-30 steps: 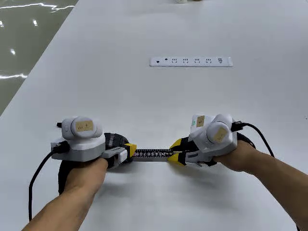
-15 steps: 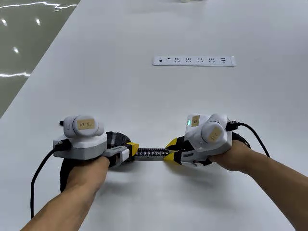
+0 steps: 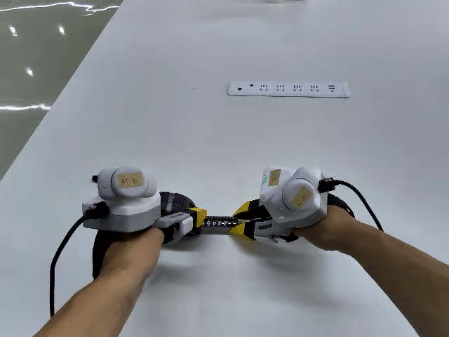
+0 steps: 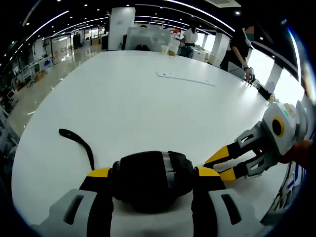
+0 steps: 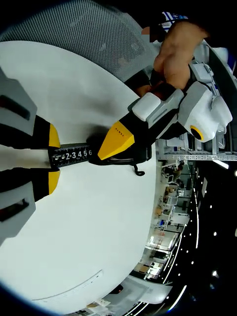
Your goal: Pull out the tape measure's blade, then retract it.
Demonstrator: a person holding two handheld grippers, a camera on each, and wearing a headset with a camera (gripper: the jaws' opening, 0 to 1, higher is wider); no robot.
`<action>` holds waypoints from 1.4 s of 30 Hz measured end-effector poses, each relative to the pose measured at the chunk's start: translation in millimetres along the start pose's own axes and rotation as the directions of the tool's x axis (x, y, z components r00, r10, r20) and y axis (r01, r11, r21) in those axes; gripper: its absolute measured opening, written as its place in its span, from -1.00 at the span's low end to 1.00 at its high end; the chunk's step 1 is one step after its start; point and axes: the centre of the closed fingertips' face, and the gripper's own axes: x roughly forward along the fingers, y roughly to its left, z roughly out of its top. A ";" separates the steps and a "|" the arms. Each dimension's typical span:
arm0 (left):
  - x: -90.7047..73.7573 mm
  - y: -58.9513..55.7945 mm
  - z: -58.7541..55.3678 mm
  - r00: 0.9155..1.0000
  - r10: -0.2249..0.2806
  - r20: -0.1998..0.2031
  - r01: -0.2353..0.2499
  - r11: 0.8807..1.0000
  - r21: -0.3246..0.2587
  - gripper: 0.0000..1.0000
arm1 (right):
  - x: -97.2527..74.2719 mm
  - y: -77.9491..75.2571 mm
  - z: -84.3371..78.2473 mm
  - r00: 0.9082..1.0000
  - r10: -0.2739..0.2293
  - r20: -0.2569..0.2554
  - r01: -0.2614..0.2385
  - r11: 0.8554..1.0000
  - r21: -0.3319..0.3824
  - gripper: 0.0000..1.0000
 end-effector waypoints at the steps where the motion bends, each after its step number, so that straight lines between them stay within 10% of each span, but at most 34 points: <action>1: 0.7 0.9 0.1 1.000 -0.001 0.000 0.001 1.000 -0.001 0.18 | 1.6 0.1 1.3 1.000 0.001 0.001 -0.001 1.000 -0.002 -0.80; 42: 1.8 1.9 -0.8 1.000 -0.003 -0.008 0.003 1.000 -0.019 0.19 | 33.6 7.8 28.1 0.999 0.031 0.020 -0.030 0.998 -0.047 -0.79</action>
